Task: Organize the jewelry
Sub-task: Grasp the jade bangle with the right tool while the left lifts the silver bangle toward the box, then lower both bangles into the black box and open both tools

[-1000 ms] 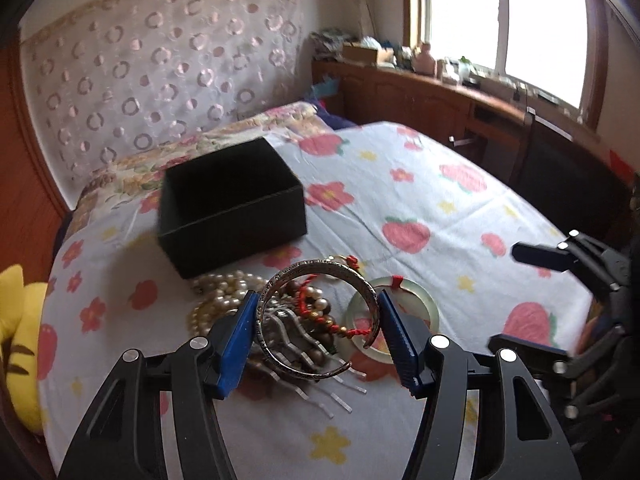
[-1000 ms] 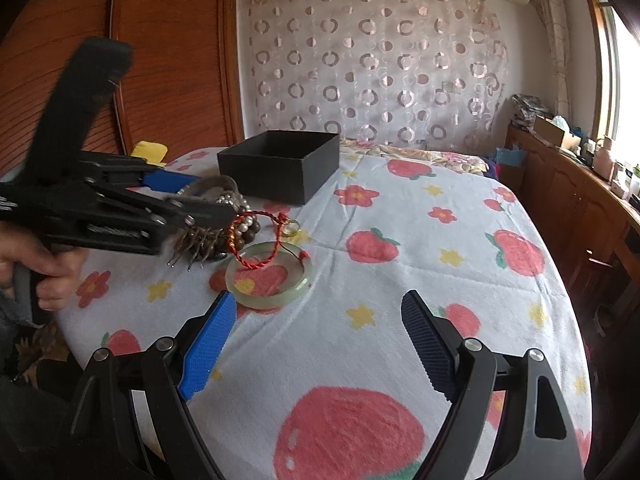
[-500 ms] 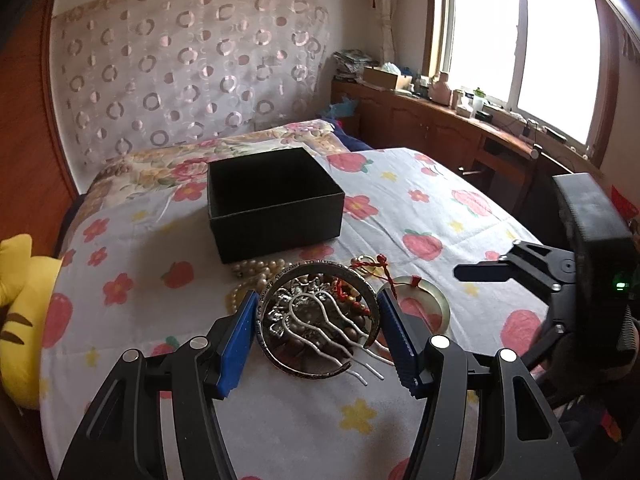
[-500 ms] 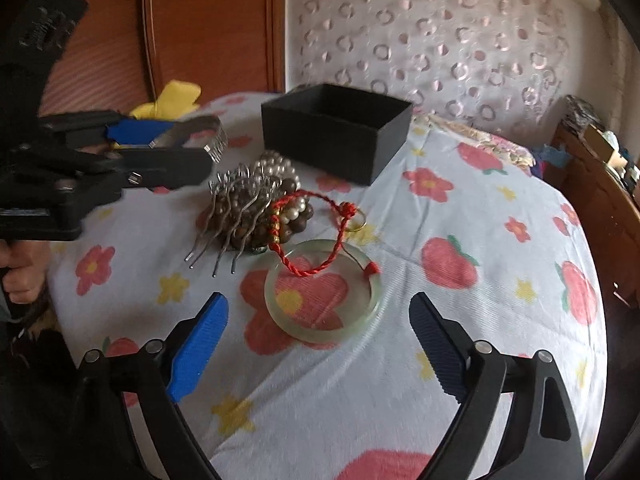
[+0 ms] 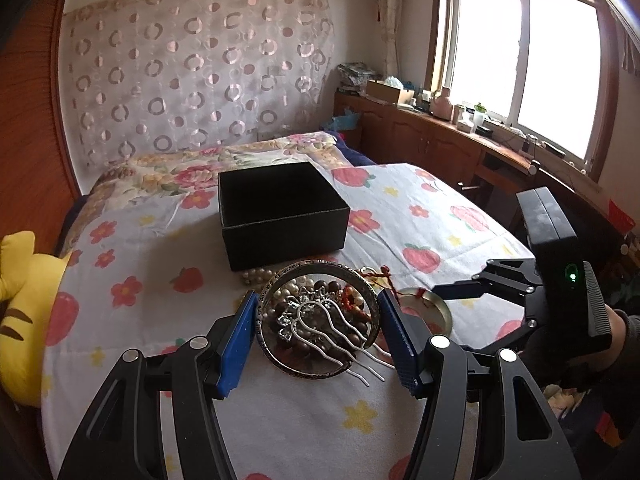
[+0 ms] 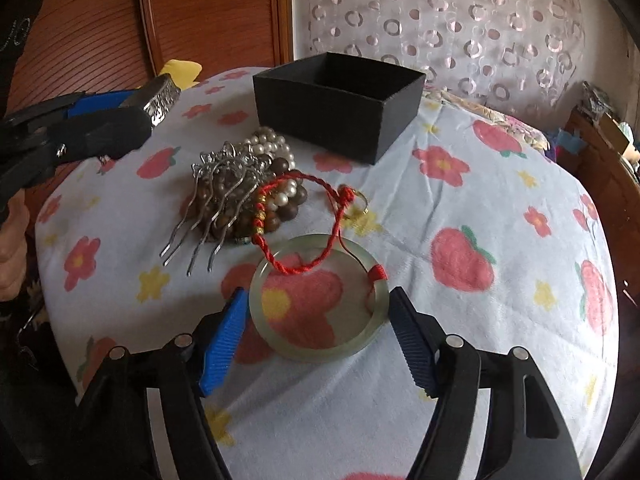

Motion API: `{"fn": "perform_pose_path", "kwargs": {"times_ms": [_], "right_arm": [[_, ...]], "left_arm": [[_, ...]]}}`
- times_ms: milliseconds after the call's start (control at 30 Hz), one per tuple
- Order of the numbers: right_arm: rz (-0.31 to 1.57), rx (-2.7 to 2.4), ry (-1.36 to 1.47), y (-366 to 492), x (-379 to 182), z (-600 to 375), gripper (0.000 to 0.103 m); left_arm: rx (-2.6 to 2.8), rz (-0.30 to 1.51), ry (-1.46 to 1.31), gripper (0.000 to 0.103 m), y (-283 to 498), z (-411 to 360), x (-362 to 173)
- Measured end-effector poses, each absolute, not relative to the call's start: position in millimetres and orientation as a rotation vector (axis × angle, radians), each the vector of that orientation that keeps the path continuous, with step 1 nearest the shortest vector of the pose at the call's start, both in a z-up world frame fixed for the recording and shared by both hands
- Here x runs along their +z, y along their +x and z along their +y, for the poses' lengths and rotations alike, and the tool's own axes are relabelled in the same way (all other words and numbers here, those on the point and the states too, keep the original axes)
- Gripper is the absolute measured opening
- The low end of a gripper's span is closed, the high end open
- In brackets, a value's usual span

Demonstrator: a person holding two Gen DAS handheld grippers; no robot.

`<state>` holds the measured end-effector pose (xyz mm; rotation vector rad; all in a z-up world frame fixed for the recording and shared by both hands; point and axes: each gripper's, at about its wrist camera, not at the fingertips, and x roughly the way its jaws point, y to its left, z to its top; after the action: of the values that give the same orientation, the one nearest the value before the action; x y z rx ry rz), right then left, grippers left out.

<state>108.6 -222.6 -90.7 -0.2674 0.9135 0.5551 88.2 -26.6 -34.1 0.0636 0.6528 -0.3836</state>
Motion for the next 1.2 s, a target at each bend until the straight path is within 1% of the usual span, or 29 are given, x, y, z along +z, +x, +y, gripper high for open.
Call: {"fn": "perform_pose_path", "kwargs": {"times_ms": [267,567,1033,1200], "right_arm": [[0.853,0.498,-0.300,92.8,-68.7,-249.9,0.073],[0.765,0.477,-0.287,105.3,-42.6,-260.0,0.073],[0.670,0.484,-0.274,162.0,-26.4,-242.8,0.073],[0.661,0.490,-0.270,175.3,-22.6,-238.9,0.073]], "left_arm": [[-0.375,0.635,0.059,0.058,87.1,-25.7,-29.3],[-0.364,0.622,0.074,0.058,100.4,-25.9,-23.8],[-0.329,0.638,0.082,0.058,180.3,-33.4,-16.5],[-0.306,0.679,0.070,0.058,212.5,-33.9,-23.6]]}}
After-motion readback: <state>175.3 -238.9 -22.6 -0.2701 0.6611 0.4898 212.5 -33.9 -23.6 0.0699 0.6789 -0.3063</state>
